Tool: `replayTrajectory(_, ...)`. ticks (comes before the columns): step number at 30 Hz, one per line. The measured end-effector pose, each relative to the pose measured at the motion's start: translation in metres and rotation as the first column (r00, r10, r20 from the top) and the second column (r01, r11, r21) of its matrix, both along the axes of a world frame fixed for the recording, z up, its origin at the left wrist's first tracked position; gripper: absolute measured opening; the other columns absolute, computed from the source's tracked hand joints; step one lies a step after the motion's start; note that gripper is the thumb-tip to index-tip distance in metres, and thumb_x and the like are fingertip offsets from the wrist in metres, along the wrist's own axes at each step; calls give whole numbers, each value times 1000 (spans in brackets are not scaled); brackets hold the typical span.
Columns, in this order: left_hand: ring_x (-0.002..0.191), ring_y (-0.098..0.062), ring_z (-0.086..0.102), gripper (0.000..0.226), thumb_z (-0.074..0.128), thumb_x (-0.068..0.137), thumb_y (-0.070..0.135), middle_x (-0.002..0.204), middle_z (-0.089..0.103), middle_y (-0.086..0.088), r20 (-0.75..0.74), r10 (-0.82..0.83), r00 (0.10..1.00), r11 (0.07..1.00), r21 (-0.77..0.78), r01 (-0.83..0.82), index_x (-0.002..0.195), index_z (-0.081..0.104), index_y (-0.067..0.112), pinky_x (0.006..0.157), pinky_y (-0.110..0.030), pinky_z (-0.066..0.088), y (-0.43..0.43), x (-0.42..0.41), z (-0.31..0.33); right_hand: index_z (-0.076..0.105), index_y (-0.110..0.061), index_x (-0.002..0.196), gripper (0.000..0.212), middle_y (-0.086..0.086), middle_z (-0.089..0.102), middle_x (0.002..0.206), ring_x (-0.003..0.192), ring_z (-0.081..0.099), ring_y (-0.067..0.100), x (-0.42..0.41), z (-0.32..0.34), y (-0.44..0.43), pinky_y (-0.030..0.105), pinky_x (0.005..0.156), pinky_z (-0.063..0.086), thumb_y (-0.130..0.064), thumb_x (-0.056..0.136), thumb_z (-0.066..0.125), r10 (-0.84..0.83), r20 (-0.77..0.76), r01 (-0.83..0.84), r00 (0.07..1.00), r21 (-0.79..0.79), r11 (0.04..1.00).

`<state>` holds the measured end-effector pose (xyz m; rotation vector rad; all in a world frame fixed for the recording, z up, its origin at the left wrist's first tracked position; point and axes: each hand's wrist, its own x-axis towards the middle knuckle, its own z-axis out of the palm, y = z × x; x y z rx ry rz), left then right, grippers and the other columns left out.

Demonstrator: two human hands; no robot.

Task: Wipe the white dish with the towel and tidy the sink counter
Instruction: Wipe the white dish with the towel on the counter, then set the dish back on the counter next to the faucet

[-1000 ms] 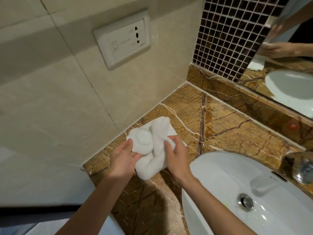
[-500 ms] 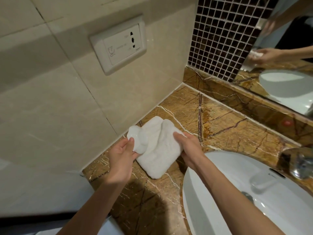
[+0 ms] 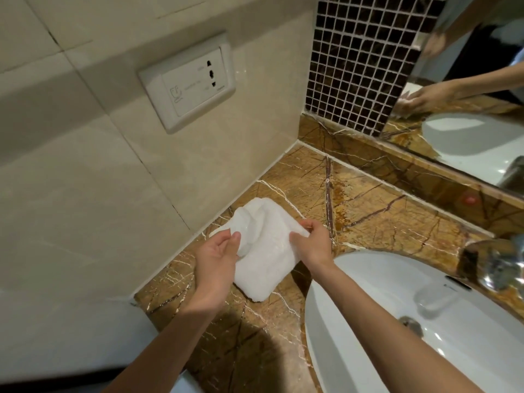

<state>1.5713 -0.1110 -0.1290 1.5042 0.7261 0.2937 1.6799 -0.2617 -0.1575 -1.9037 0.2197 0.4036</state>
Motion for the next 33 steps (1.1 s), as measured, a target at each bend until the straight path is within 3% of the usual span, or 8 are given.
replayTrajectory(3,88,-1,67,23,61,90,23,100,72,2,3,-94,996,967,237,91,107,68,11,71,-17,53,-13,5,4,55,-11,124,35,5,60,121,114,56,24,-11,8,-5,39,95,46,-17,90,57,149,253,-100,956,-196,976)
replayTrajectory(6,87,6,63,17,62,89,16,98,72,15,44,-270,962,839,500,213,103,71,13,69,-3,44,-28,8,10,64,-15,97,22,5,68,98,96,63,24,-17,26,-13,41,83,48,-32,95,50,60,291,-57,955,-20,998)
replayTrajectory(9,106,-10,62,25,64,84,-2,109,67,1,42,-514,857,614,715,334,108,69,4,99,-20,42,-44,14,16,64,-7,72,50,5,61,63,61,57,22,-16,46,-32,39,64,46,-49,93,47,-57,76,39,995,214,976)
replayTrajectory(13,101,-28,66,31,73,69,-14,104,71,-16,-3,-700,714,343,876,340,98,72,-3,97,-59,38,-70,22,16,58,-10,75,40,9,54,59,54,51,22,-17,57,-71,36,58,43,-47,90,58,-35,3,34,999,159,987)
replayTrajectory(21,120,-28,56,33,77,76,19,116,69,-4,-238,-887,395,-111,941,318,107,70,9,106,-51,35,-140,26,14,56,-7,100,18,10,59,64,38,56,20,-53,54,-161,27,37,44,0,84,50,-118,-20,118,993,6,993)
replayTrajectory(24,135,-13,33,49,55,89,40,140,46,5,-227,-866,445,71,826,560,131,53,14,114,-33,18,-169,27,18,60,-9,99,23,12,57,68,40,56,22,-72,51,-205,28,37,44,2,82,49,-101,8,101,995,-35,994)
replayTrajectory(27,106,-4,55,25,50,94,35,116,58,10,-143,-822,551,378,585,717,116,59,26,88,-17,42,-209,37,33,66,-16,100,25,9,55,72,49,59,21,-91,53,-254,28,38,46,-2,84,53,-35,15,36,999,-66,997)
replayTrajectory(33,59,-16,61,20,63,85,31,73,69,-7,-339,-920,195,123,224,967,95,72,16,48,-29,50,-308,41,37,75,-23,104,29,-11,69,71,56,61,5,-126,66,-344,29,50,51,-6,87,59,103,55,-93,993,-168,981)
